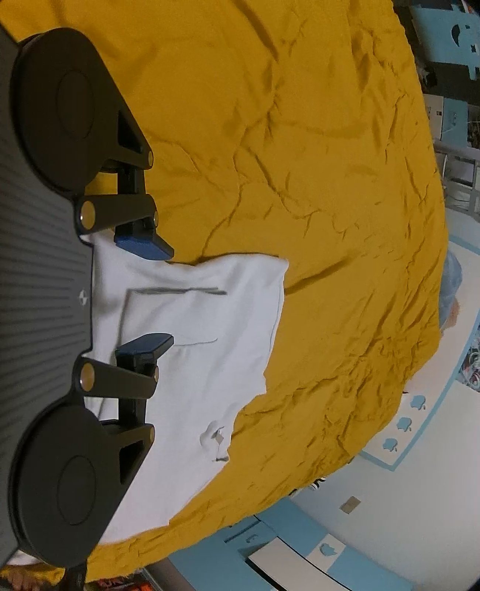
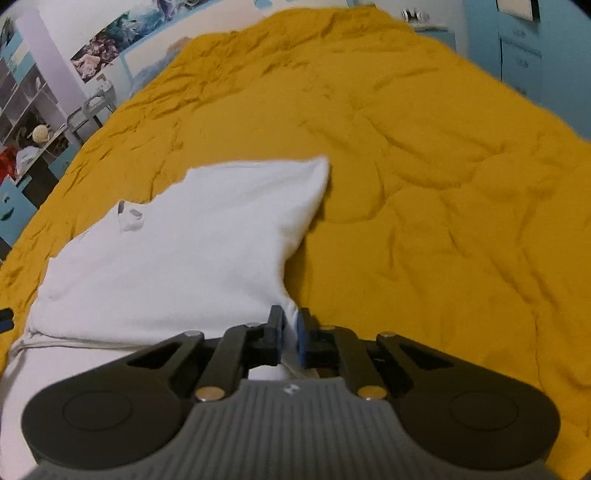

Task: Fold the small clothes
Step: 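Grasp the sweatshirt edge with the right gripper and fold it over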

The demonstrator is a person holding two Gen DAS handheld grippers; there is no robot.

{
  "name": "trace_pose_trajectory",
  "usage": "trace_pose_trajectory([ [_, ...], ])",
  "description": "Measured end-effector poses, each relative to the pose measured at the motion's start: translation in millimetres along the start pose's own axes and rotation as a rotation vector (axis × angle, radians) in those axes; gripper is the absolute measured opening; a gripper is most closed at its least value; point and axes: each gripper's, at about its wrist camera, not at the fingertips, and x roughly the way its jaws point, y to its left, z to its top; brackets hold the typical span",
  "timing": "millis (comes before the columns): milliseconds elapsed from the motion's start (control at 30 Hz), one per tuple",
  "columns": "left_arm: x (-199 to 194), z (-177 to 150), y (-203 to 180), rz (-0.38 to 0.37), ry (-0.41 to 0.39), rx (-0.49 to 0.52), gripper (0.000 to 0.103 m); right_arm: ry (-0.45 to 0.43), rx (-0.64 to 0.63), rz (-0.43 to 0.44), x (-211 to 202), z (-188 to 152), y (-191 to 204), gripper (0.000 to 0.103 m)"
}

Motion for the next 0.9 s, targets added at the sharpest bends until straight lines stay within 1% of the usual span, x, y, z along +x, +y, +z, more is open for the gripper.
trace_pose_trajectory([
  [67,-5.7,-2.8,0.9,0.019,0.019,0.017,0.053,0.041,0.037,0.001,13.9,-6.4,-8.8,0.000],
  [133,-10.6,-5.0,-0.1,0.044,0.045,0.034,0.053,0.041,0.048,-0.005,17.9,-7.4,-9.1,0.000],
  [200,-16.7,-7.3,-0.5,0.039,0.062,0.055,0.053,0.049,0.065,-0.007,14.3,-5.5,-7.2,0.001],
  [233,-20.4,-8.8,-1.1,0.037,0.067,0.069,0.053,0.047,0.062,-0.015,10.2,-4.0,-5.3,0.002],
  [267,-24.2,-10.6,-2.9,0.037,0.069,0.086,0.053,0.045,0.053,-0.025,4.3,-2.5,-2.1,0.008],
  [300,-28.6,-12.5,-5.0,0.035,0.070,0.106,0.053,0.040,0.034,-0.032,-2.9,-0.1,2.8,0.013],
  [367,-39.2,-16.6,-10.5,0.018,0.069,0.149,0.053,0.015,-0.008,-0.038,-23.6,1.2,9.8,0.014],
  [433,-51.1,-21.9,-18.3,-0.003,0.067,0.198,0.053,-0.006,-0.044,-0.011,-50.1,-0.5,14.8,0.015],
  [533,-71.7,-32.6,-37.2,-0.030,0.059,0.293,0.053,-0.039,-0.114,0.010,-91.1,-7.2,23.9,0.021],
  [600,-84.8,-41.7,-50.1,-0.052,0.054,0.364,0.053,-0.064,-0.176,0.031,-119.5,-13.9,32.7,0.028],
  [667,-96.4,-54.5,-63.5,-0.080,0.057,0.438,0.053,-0.078,-0.236,0.047,-143.2,-25.9,41.7,0.031],
  [733,-105.9,-72.0,-75.5,-0.108,0.067,0.516,0.053,-0.080,-0.301,0.059,-160.2,-40.0,52.1,0.033],
  [900,-126.3,-114.8,-91.1,-0.165,0.115,0.674,0.054,-0.054,-0.425,0.078,-189.9,-87.4,75.2,0.039],
])
